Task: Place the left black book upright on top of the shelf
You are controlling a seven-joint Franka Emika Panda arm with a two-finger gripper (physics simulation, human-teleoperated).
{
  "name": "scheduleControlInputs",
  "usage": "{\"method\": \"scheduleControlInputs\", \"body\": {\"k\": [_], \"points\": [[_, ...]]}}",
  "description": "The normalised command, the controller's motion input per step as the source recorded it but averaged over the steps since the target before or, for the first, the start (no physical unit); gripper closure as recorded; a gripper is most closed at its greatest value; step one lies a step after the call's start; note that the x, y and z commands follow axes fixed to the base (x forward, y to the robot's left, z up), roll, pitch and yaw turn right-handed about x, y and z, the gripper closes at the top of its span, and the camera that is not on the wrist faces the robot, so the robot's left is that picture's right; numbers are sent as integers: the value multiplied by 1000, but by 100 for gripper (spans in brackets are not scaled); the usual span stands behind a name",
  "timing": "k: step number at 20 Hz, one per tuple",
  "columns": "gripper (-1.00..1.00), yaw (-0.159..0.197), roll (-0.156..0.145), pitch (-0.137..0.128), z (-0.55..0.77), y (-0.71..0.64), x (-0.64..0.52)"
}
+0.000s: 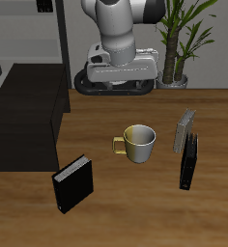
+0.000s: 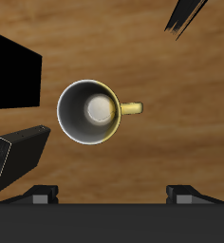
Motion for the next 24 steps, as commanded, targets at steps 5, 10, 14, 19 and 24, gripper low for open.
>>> {"method": "scheduleControlInputs", "body": {"k": [5,10,14,19,24], "points": [[-100,45,2,6,-59,124,47],[-100,-7,-40,-13,49,-30,4],[-100,-17,-35,-30,40,208,48],[-100,6,-49,-22,9,441,184],[-100,-4,-34,-53,106,369,154]]}}
